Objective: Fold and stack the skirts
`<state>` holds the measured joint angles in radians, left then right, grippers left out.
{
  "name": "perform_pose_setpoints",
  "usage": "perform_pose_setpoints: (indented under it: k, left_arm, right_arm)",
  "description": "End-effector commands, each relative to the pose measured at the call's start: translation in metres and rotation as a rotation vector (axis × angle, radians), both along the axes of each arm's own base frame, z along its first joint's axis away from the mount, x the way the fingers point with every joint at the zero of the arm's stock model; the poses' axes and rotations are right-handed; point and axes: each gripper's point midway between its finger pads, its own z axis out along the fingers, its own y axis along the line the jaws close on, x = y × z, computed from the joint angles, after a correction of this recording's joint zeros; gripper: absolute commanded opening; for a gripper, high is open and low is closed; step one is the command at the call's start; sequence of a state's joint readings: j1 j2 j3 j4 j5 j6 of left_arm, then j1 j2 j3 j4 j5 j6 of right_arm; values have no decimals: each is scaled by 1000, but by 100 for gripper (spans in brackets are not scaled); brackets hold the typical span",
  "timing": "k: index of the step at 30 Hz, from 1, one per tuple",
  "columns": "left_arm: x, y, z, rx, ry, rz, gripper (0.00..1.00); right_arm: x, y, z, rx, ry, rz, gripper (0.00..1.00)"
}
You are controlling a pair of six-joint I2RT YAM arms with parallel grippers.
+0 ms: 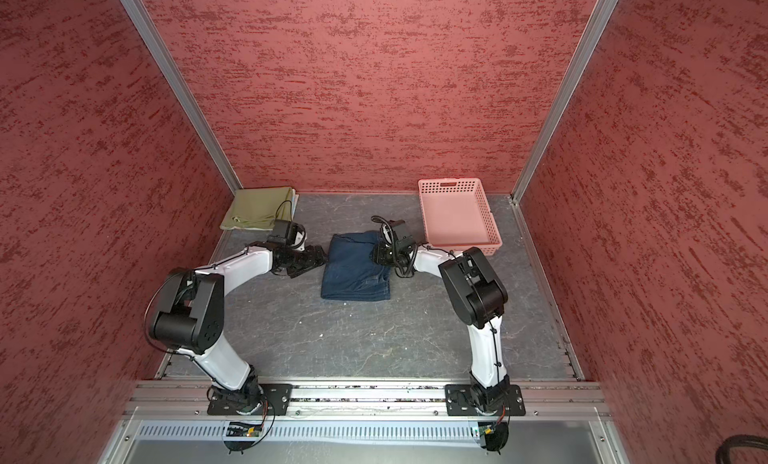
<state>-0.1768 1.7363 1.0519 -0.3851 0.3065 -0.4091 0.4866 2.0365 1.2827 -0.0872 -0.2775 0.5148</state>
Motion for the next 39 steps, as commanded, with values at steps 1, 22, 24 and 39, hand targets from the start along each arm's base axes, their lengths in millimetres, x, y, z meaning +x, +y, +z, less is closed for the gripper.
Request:
perform_pose_setpoints:
  k: [1,22,24,39]
  left_arm:
    - [10,-12,2,-50,-21,-75,86]
    - [44,-57,-28,-195,85,-189,78]
    - [46,-62,-28,-201,82,-199,75]
    - [51,-110,-12,-373,5,-279,41]
  right_arm:
    - [-7,-22,-33,-112,79,17,54]
    - [-1,-14,-38,-78,102,70,54]
    - [-2,-12,-37,-67,104,72,54]
    - [-10,-9,-46,-30,131,77,53]
